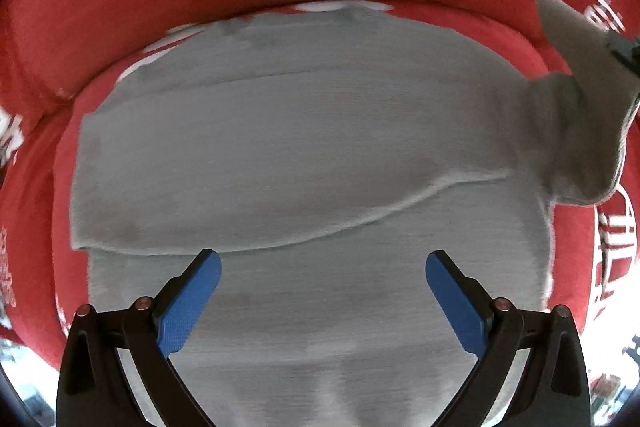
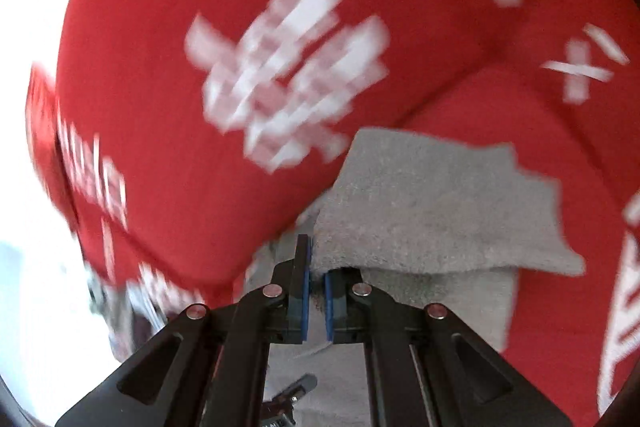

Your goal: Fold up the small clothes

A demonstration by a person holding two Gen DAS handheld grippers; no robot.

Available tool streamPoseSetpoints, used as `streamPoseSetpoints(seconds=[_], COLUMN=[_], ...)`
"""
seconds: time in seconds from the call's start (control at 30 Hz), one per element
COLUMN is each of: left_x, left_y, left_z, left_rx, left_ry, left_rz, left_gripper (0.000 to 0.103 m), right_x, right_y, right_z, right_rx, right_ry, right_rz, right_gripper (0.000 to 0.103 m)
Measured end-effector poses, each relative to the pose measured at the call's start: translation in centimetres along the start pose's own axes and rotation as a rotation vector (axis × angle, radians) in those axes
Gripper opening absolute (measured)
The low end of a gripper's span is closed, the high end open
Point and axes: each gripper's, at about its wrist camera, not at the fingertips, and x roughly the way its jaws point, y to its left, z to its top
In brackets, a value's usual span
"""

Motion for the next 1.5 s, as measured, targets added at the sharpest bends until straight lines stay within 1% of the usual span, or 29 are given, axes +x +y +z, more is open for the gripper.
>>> streamPoseSetpoints(seconds=[0.1, 0.17, 0.2, 0.27, 0.33, 0.37, 0.4, 0.43, 0.47, 0.5, 0.57, 0.6, 0.63, 0.67, 0.7, 0.73, 0.8, 0.9, 0.93, 1.0, 1.07, 1.1, 1.13, 1.2, 1.23, 1.27, 1.33, 1.4, 1.5], left_x=[0.0, 0.1, 0.2, 0.2, 0.3, 0.4, 0.4, 0.5, 0.5, 0.5, 0.4, 0.1, -0.1, -0.3, -0.7, -1.0, -2.0, -2.6, -2.7, -2.8, -2.3, -1.8, -1.2, -0.1, 0.4, 1.1, 1.8, 2.5, 3.4], left_y=[2.8, 5.0, 6.1, 7.7, 9.3, 10.1, 10.7, 11.3, 11.8, 12.1, 12.8, 13.5, 13.7, 14.2, 15.0, 15.7, 17.8, 20.1, 20.5, 21.3, 21.6, 21.6, 21.4, 20.9, 20.4, 19.9, 19.0, 18.1, 17.7], left_z=[-0.3, -0.6, -0.7, -1.0, -1.4, -1.5, -1.6, -1.7, -1.8, -1.9, -1.9, -1.9, -1.7, -1.6, -1.5, -1.5, -1.5, -1.2, -1.1, -0.8, -0.6, -0.4, -0.4, -0.3, -0.2, -0.1, 0.2, 0.6, 1.2], left_rx=[-0.054, -0.101, -0.121, -0.151, -0.178, -0.192, -0.199, -0.208, -0.216, -0.220, -0.232, -0.238, -0.244, -0.252, -0.271, -0.289, -0.343, -0.376, -0.381, -0.384, -0.383, -0.384, -0.387, -0.396, -0.399, -0.399, -0.393, -0.385, -0.391], left_ry=[-0.004, -0.002, -0.001, -0.002, -0.002, -0.003, -0.003, -0.005, -0.008, -0.010, -0.017, -0.027, -0.035, -0.047, -0.064, -0.077, -0.117, -0.146, -0.150, -0.157, -0.147, -0.134, -0.122, -0.093, -0.083, -0.072, -0.062, -0.047, -0.030], left_rz=[0.023, 0.040, 0.046, 0.055, 0.062, 0.062, 0.062, 0.061, 0.057, 0.054, 0.044, 0.033, 0.022, 0.005, -0.023, -0.047, -0.126, -0.221, -0.232, -0.265, -0.292, -0.313, -0.329, -0.358, -0.374, -0.384, -0.395, -0.398, -0.372], left_gripper=[0.103, 0.103, 0.103, 0.103, 0.103, 0.103, 0.103, 0.103, 0.103, 0.103, 0.103, 0.103, 0.103, 0.103, 0.103, 0.103, 0.103, 0.103, 0.103, 0.103, 0.103, 0.103, 0.103, 0.103, 0.103, 0.103, 0.103, 0.103, 0.103], right_x=[5.1, 8.6, 10.8, 13.8, 15.2, 15.2, 14.6, 14.1, 13.3, 12.2, 10.7, 10.0, 9.9, 9.9, 10.2, 10.4, 11.5, 14.4, 15.0, 17.4, 19.3, 20.7, 21.6, 22.2, 21.7, 20.7, 18.8, 16.6, 13.2], right_y=[3.0, 3.9, 4.1, 4.0, 3.3, 2.9, 2.4, 2.1, 1.9, 1.6, 1.3, 0.6, 0.2, -0.2, 0.1, 0.7, 3.5, 9.4, 10.4, 12.8, 13.5, 13.7, 13.5, 12.9, 12.6, 12.0, 10.7, 8.9, 6.0], right_z=[-2.2, -4.0, -5.2, -7.3, -8.7, -9.0, -9.0, -8.9, -8.8, -8.5, -8.0, -7.8, -7.5, -7.3, -6.7, -6.3, -6.1, -7.2, -7.5, -9.6, -11.3, -12.3, -12.8, -14.0, -14.2, -14.0, -13.4, -12.7, -11.6], right_rx=[-0.087, -0.103, -0.098, -0.102, -0.087, -0.062, -0.016, 0.018, 0.051, 0.080, 0.119, 0.167, 0.205, 0.241, 0.239, 0.210, 0.077, -0.194, -0.259, -0.410, -0.470, -0.495, -0.506, -0.511, -0.490, -0.451, -0.378, -0.308, -0.195], right_ry=[0.111, 0.193, 0.253, 0.337, 0.380, 0.378, 0.352, 0.339, 0.314, 0.267, 0.192, 0.157, 0.140, 0.127, 0.120, 0.115, 0.129, 0.208, 0.235, 0.300, 0.370, 0.426, 0.459, 0.505, 0.503, 0.496, 0.487, 0.468, 0.417], right_rz=[-0.013, -0.020, -0.041, -0.109, -0.170, -0.174, -0.148, -0.136, -0.127, -0.131, -0.164, -0.172, -0.180, -0.198, -0.211, -0.214, -0.203, -0.149, -0.149, -0.168, -0.166, -0.182, -0.205, -0.248, -0.233, -0.205, -0.177, -0.164, -0.198], right_gripper=[0.006, 0.006, 0.006, 0.010, 0.011, 0.012, 0.015, 0.028, 0.045, 0.048, 0.048, 0.048, 0.042, 0.018, 0.008, 0.007, 0.006, 0.006, 0.006, 0.006, 0.007, 0.007, 0.012, 0.014, 0.018, 0.031, 0.048, 0.047, 0.048])
